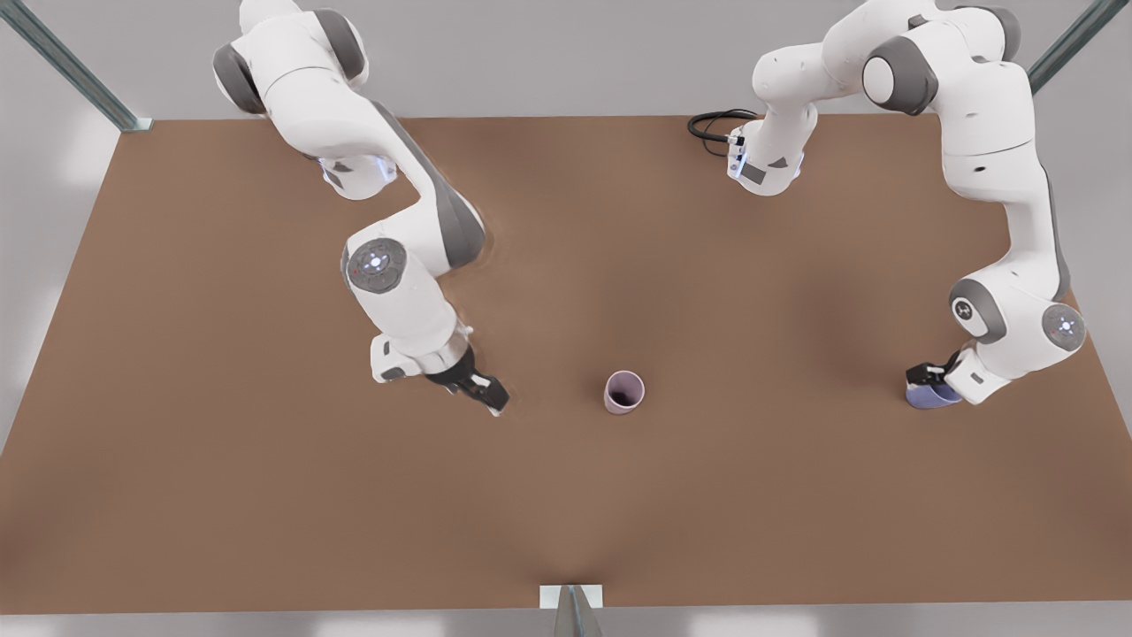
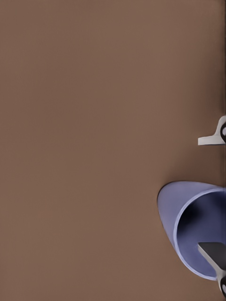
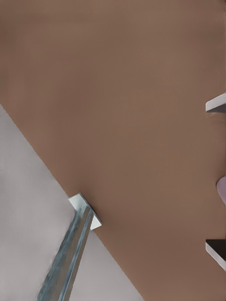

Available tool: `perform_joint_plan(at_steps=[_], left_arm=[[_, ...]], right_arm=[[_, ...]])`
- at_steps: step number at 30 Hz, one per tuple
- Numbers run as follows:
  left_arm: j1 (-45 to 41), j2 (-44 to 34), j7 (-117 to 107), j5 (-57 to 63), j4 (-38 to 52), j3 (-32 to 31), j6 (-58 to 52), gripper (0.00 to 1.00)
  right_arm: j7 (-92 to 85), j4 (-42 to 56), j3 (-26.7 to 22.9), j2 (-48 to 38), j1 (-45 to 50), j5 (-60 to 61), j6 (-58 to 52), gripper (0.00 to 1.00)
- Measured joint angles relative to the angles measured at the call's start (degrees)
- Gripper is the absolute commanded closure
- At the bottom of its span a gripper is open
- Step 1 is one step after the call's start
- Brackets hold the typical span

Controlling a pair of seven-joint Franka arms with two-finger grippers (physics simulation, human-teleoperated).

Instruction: Stack the cups, with the pink cup at the bottom and the purple cup at the top

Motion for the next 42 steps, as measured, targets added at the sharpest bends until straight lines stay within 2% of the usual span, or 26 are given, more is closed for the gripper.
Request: perform_joint_plan(at_steps=[2,3,5,6,8,11,16,21,24,26,33,39,42], left_arm=[[0.0,0.5,1.0,0.0,-0.1,0.0,0.0,0.00],[0.0,0.8,1.5,0.0,-0.1,0.0,-0.1,0.12],[0.0,1.4,2.3,0.1,-0.1,0.0,0.0,0.47],[0.0,1.6,2.6,0.1,-0.1,0.0,0.0,0.57],[0.0,2.1,3.0,0.5,-0.1,0.0,0.2,0.63],[0.0,2.6,3.6,0.5,0.0,0.0,0.4,0.79],[-0.8,0.8,4.5,0.4,1.1,-0.2,-0.6,0.79],[-5.4,-6.3,4.1,0.7,3.9,-0.4,-6.0,0.79],[-11.4,-9.9,2.6,1.0,3.8,-0.4,-8.6,0.79],[-15.1,-12.1,1.0,1.5,3.8,-0.5,-10.8,0.79],[-30.6,-12.2,-7.6,2.0,5.0,-0.6,-14.5,0.79],[-43.1,-9.5,-19.1,1.8,11.5,-0.6,-16.8,0.79],[-46.9,-5.2,-25.6,1.5,17.6,-0.9,-17.5,0.79]], right_arm=[[-3.4,-4.8,-1.2,-9.4,-9.2,-1.4,-5.1,0.00],[-5.6,-4.8,-3.9,-11.7,-11.5,-1.9,-8.7,0.00],[-10.4,-3.5,-9.5,-14.1,-14.4,-2.6,-14.5,0.00],[-12.7,-3.0,-11.0,-14.8,-15.6,-2.8,-16.8,0.00],[-16.8,-2.5,-12.2,-14.6,-16.2,-3.4,-19.9,0.00],[-22.2,-2.3,-12.3,-13.4,-14.1,-3.9,-22.0,0.00],[-29.5,-2.1,-11.8,-14.2,-13.4,-3.8,-23.3,0.00],[-35.6,-2.3,-9.9,-12.9,-12.5,-4.0,-22.9,0.00],[-38.5,-2.5,-3.2,-12.9,-19.2,-4.1,-22.6,0.00],[-40.2,-2.6,-1.2,-12.7,-21.6,-4.3,-22.5,0.00],[-44.6,-1.8,-0.5,-12.7,-22.7,-3.1,-22.4,0.00],[-47.4,-0.2,-0.6,-12.6,-23.1,-3.0,-22.2,0.00],[-48.4,-0.2,-0.8,-12.4,-23.3,-3.0,-21.8,0.00]])
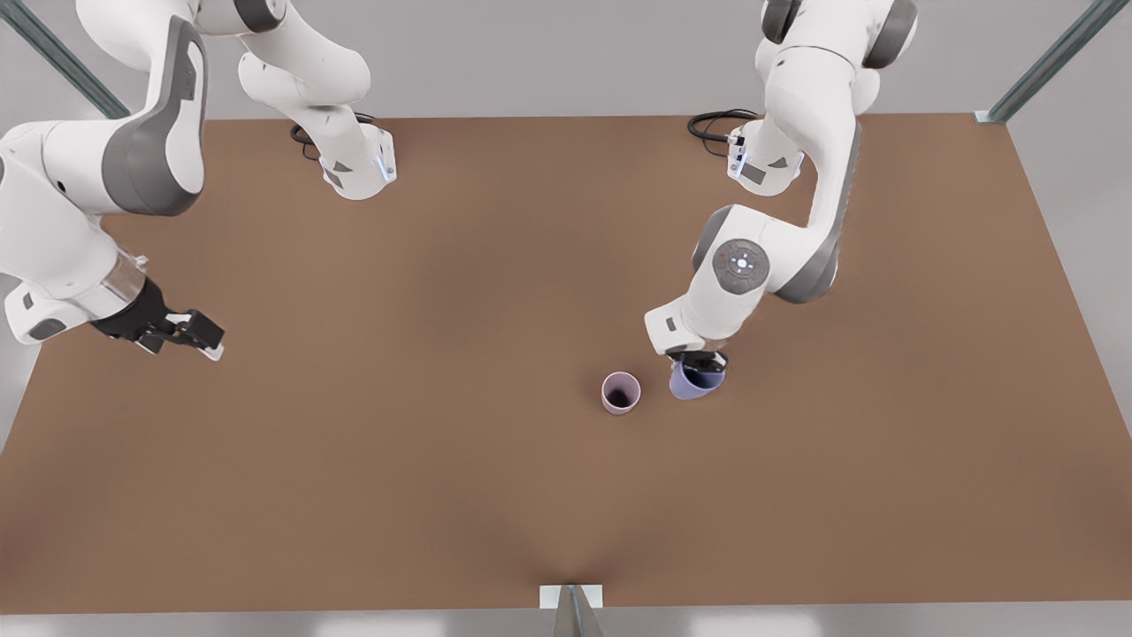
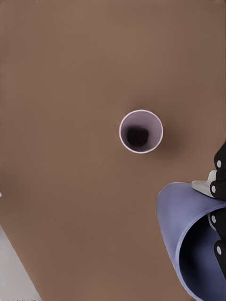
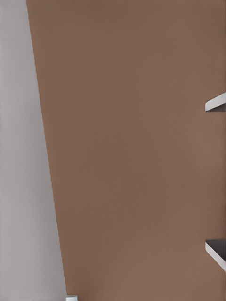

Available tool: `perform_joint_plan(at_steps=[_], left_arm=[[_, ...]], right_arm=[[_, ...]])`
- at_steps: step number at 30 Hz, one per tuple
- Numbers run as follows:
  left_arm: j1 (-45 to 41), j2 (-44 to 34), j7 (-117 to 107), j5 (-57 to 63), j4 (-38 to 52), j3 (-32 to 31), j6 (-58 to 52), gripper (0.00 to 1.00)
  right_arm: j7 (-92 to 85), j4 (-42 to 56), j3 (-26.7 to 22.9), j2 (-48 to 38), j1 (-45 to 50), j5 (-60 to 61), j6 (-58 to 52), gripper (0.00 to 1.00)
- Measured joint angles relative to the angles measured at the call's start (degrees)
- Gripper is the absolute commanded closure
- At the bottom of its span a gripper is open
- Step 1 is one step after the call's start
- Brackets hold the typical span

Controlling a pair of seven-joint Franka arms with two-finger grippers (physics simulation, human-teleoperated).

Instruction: Stack the cups, with the pink cup at the bottom and the purple cup at the top

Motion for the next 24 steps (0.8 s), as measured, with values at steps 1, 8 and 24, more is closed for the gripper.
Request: perform_joint_plan(at_steps=[1,8,24], left_arm=[[-0.7,1.5,-2.2,-0.1,2.1,-0.5,-0.2,0.79],[-1.4,7.7,-16.5,-0.4,9.5,-4.2,-1.1,0.79],[-1.4,13.5,-35.7,-0.5,12.5,-4.8,-0.8,0.79]], right_arm=[[-0.3,0.0,0.0,0.0,-0.1,0.0,0.1,0.00],[-2.1,0.0,0.0,0.1,0.1,-1.3,0.6,0.00],[-4.4,0.0,0.0,0.1,0.2,-1.2,1.0,0.00]])
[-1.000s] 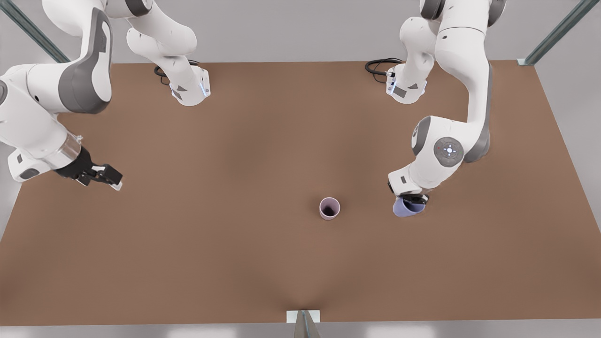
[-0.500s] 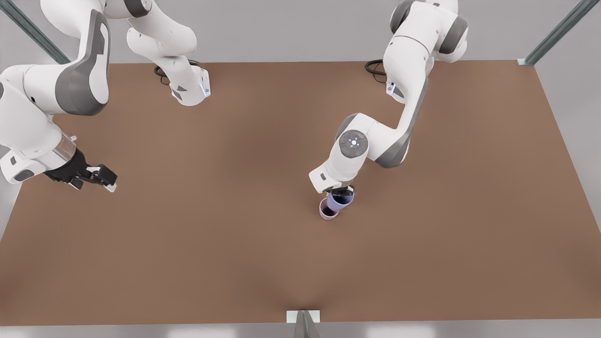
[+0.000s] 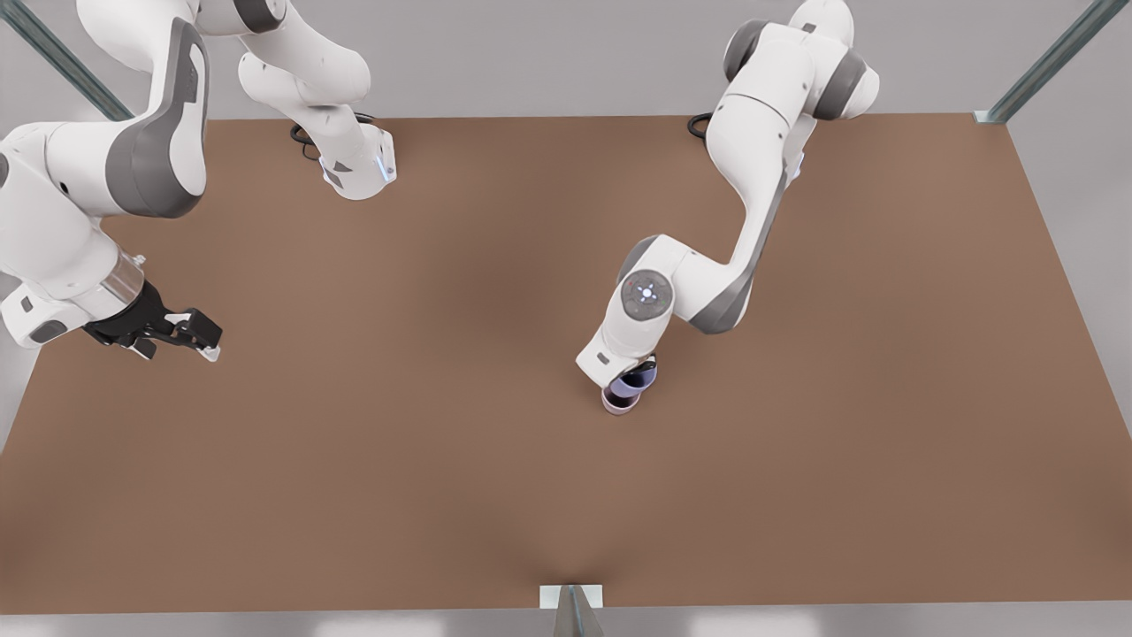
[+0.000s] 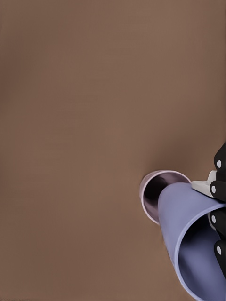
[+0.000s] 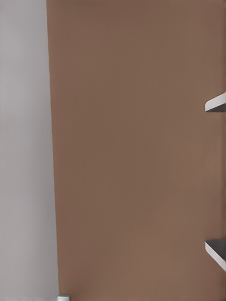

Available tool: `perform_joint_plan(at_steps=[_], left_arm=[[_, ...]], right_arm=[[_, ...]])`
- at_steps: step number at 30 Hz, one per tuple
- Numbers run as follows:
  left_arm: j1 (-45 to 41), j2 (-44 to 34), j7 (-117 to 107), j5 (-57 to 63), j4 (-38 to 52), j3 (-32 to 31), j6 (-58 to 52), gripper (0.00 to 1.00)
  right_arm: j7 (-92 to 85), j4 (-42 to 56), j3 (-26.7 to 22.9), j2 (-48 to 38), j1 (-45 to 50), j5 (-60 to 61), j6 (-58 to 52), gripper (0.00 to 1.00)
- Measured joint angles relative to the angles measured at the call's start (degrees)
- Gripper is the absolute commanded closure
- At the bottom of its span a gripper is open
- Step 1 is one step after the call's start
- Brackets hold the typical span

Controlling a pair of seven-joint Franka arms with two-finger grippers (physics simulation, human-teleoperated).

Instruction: Stack the cups, with the pink cup at the bottom and the purple cup at the top

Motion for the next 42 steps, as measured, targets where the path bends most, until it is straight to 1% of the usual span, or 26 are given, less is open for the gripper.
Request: perform_joint_plan(at_steps=[20,21,22,25,29,30,31,32,40,42], left_arm=[[0.0,2.5,-9.5,0.0,1.0,0.0,2.1,0.79],[0.0,2.6,-9.7,0.0,1.0,0.0,2.1,0.70],[0.0,2.7,-9.9,0.0,1.0,0.0,2.2,0.66],[0.0,2.8,-10.3,0.1,1.1,0.0,2.2,0.58],[0.0,3.0,-10.8,0.2,1.1,0.0,2.2,0.58],[0.0,3.0,-10.9,0.3,1.1,0.0,2.3,0.51],[0.0,2.9,-11.0,0.3,1.1,0.0,2.3,0.20],[0.0,2.9,-11.0,0.2,1.2,0.0,2.3,0.00],[0.0,2.0,-10.8,0.3,1.6,0.2,2.1,0.00],[0.0,0.8,-10.7,0.5,1.7,0.4,1.4,0.00]], right_arm=[[-1.0,0.0,-0.1,-0.2,-0.3,-0.4,0.0,0.00],[-1.1,0.0,-0.1,-0.1,-0.3,-0.4,0.0,0.00],[-1.1,0.0,-0.1,-0.1,-0.2,-0.4,0.0,0.00],[-1.2,0.0,-0.1,0.0,-0.2,-0.4,0.0,0.00],[-1.3,0.0,-0.1,0.0,-0.2,-0.4,0.2,0.00],[-1.3,0.0,-0.1,0.0,-0.2,-0.4,0.3,0.00],[-1.3,0.0,-0.1,0.0,-0.3,-0.4,0.3,0.00],[-1.3,0.0,-0.1,0.0,-0.3,-0.4,0.3,0.00],[-1.3,0.0,-0.1,0.0,-0.5,0.0,0.6,0.00],[-1.3,0.0,-0.1,0.0,-0.5,-0.1,0.7,0.00]])
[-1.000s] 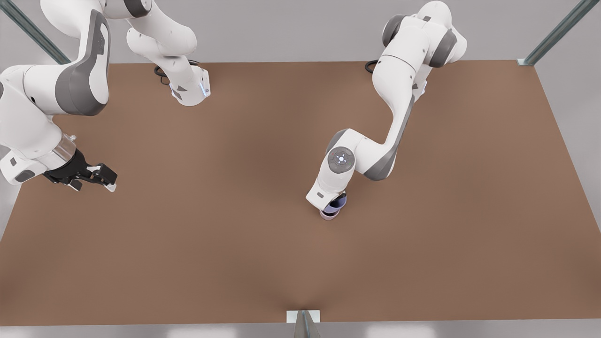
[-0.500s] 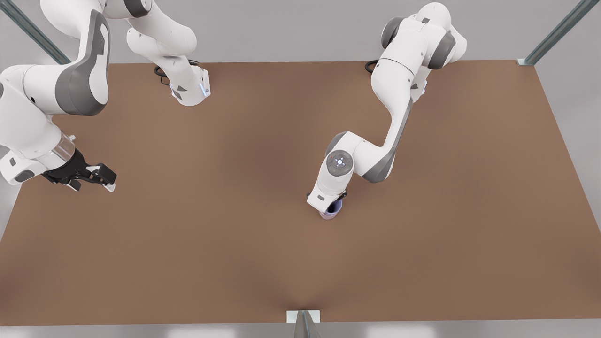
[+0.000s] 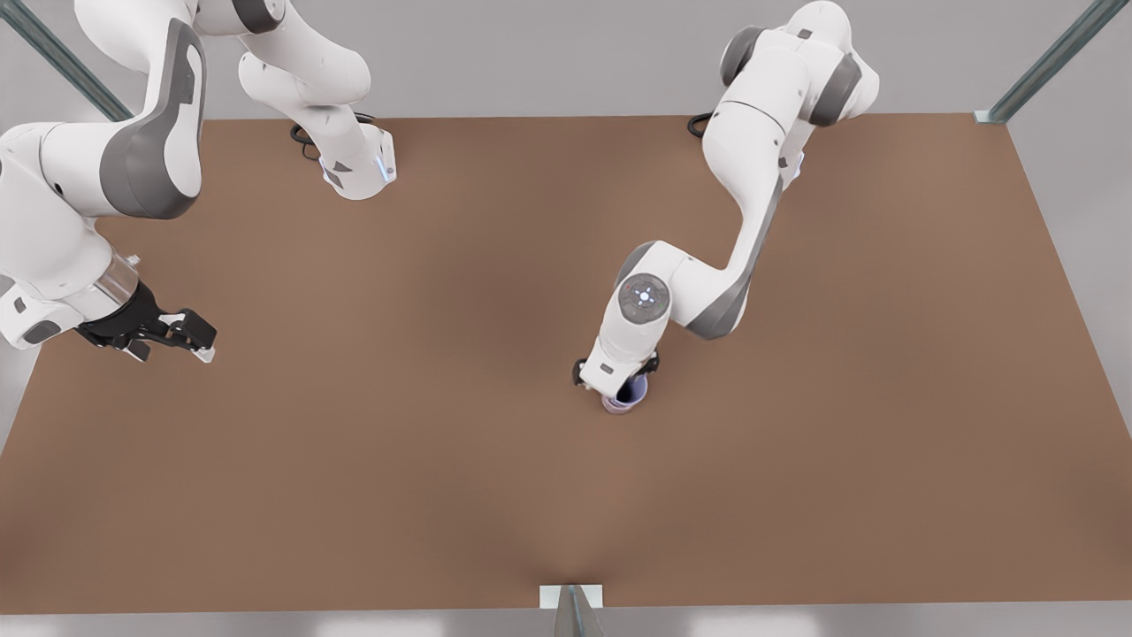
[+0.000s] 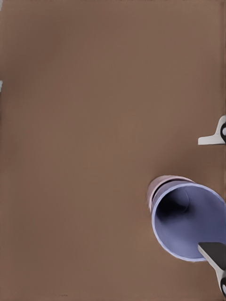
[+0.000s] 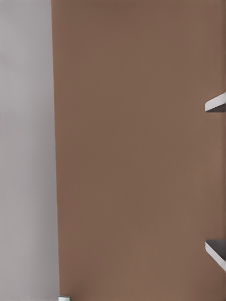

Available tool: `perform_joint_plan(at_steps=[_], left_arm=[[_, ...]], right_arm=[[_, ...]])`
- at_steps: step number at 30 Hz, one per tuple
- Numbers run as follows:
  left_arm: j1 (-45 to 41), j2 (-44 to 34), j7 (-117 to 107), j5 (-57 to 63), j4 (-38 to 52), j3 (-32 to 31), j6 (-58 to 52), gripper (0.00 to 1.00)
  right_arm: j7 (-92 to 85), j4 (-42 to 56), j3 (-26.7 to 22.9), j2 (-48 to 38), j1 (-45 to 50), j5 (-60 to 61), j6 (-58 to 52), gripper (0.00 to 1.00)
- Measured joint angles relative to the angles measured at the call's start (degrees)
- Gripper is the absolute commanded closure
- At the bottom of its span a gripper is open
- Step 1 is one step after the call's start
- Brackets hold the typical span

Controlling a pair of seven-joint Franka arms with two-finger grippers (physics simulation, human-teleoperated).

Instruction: Stack the cups, with the pink cup at the bottom and the purple cup at the top

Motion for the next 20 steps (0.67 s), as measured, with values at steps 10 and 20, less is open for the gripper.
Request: perform_joint_plan(at_steps=[10,20], left_arm=[[7.3,-13.3,13.5,-5.1,-0.5,17.2,-18.0,0.00],[30.6,-24.4,26.7,6.2,-1.1,-9.0,-28.1,0.00]], right_arm=[[0.1,0.0,0.0,-0.1,0.0,-0.1,0.4,0.00],[0.2,0.0,0.0,0.0,0.0,0.3,0.4,0.00]])
